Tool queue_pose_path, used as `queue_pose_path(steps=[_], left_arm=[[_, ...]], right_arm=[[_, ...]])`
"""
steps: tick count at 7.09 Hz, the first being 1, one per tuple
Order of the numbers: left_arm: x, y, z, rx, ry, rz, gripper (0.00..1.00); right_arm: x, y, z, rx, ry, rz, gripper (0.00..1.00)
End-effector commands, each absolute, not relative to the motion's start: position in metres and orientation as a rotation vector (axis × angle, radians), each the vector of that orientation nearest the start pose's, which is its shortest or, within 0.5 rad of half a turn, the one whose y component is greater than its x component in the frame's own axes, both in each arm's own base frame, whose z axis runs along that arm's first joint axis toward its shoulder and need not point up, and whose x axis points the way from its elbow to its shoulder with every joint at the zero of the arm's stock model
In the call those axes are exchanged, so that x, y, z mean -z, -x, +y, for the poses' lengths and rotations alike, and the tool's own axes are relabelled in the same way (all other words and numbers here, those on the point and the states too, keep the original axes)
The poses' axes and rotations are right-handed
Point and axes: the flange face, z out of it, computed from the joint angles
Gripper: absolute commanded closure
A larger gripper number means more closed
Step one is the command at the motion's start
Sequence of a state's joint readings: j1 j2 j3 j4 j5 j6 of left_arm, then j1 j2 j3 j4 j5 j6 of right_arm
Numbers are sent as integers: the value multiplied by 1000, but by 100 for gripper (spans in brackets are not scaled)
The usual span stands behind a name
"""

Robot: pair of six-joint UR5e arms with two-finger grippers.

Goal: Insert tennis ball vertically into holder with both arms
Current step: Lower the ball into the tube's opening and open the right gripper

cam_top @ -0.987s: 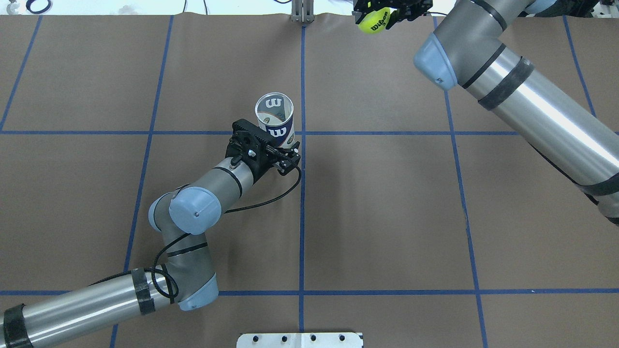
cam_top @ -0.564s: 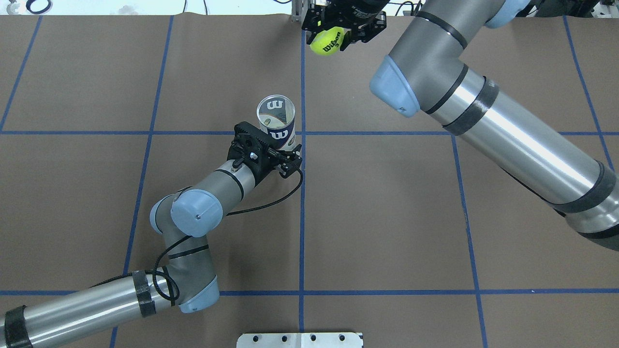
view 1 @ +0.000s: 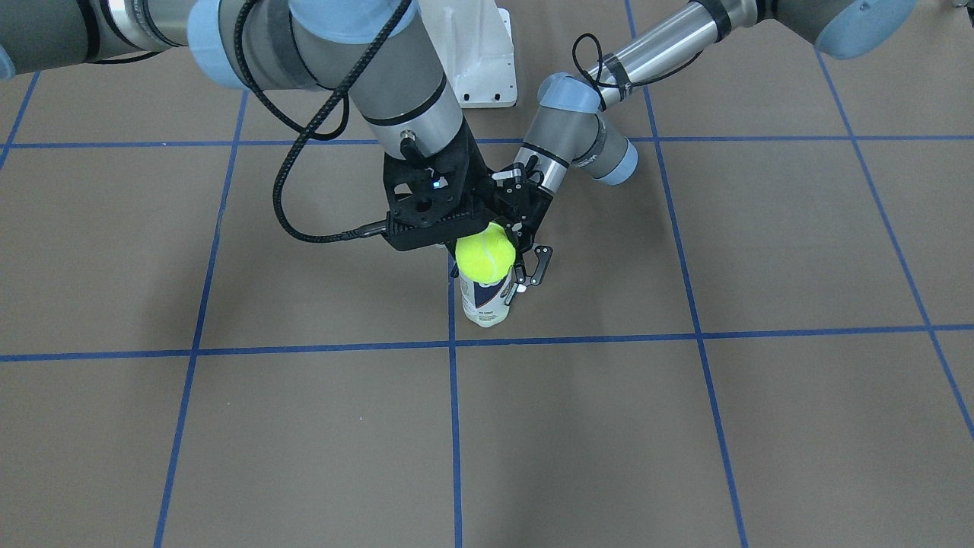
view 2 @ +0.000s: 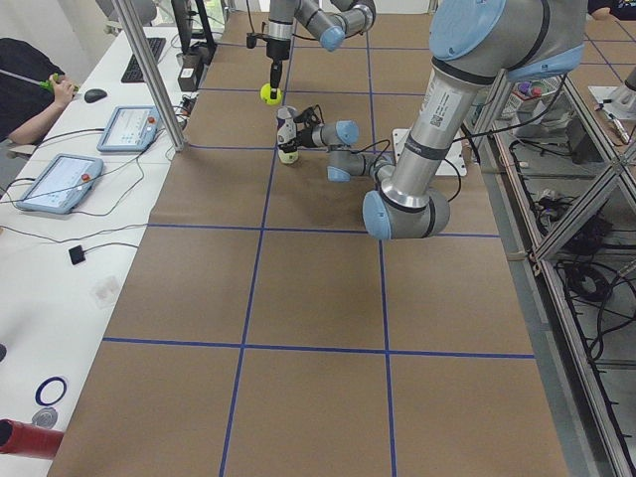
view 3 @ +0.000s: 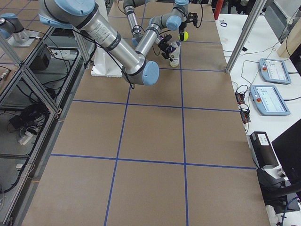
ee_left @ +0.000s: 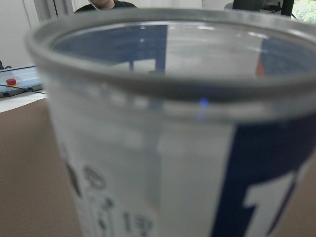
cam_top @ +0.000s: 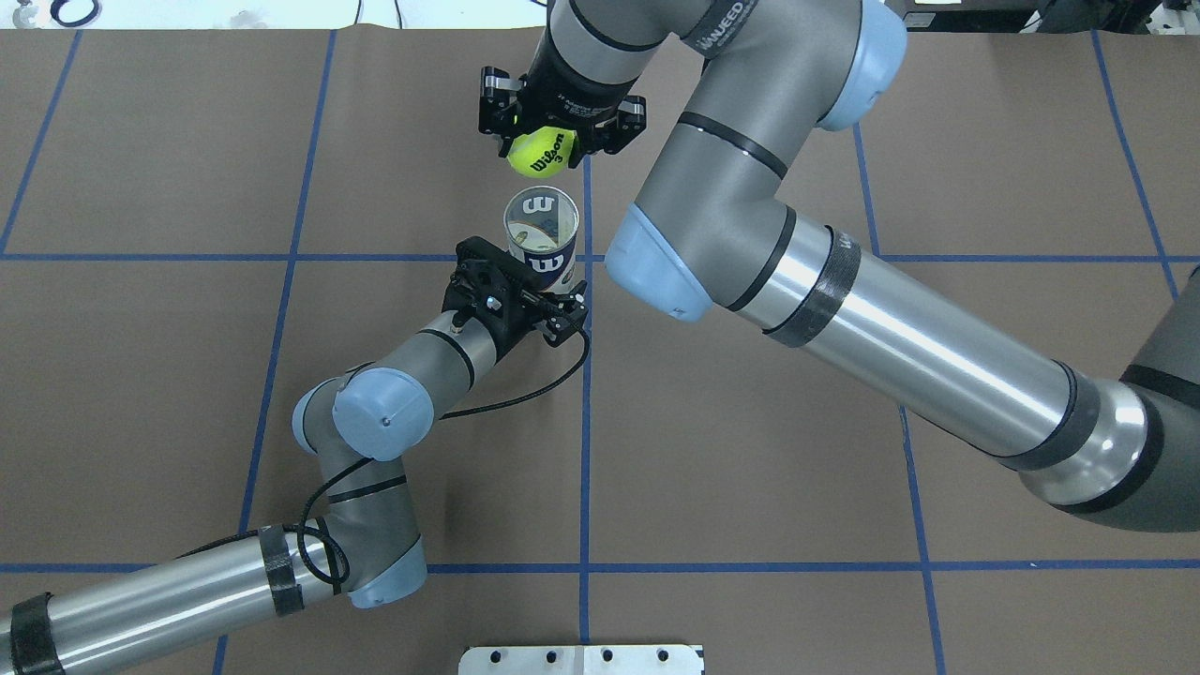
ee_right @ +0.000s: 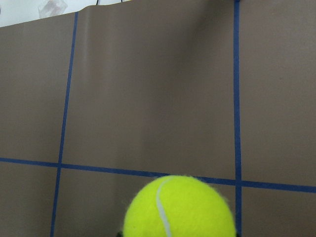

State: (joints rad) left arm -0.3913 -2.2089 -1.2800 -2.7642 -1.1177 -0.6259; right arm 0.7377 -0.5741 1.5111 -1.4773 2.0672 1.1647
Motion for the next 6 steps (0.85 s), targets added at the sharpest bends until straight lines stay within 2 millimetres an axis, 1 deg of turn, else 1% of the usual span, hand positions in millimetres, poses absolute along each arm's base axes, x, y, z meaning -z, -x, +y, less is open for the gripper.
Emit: queue_pose_path(steps=[1,2,4,5,6], left_arm=[[-273,-593,-436,-90,-1211,960,1],[-273,-593,-436,-91,-1210,961,1],[-274,-594,-436,-91,-1210,957,1],[-275,-593,-436,-92,-1209,956,1],[-276,-593,-436,-92,-1209,956,1]], right_arm=[[-40,487,-533,-32,-145,-1067,100],[-40,487,-533,-32,-136,-1058,100],[-39,474,-521,-34,-122,-1046,100],[-41,467,-515,-34,-123,-1047,100],[-41,467,-515,-35,-120,-1043,100]])
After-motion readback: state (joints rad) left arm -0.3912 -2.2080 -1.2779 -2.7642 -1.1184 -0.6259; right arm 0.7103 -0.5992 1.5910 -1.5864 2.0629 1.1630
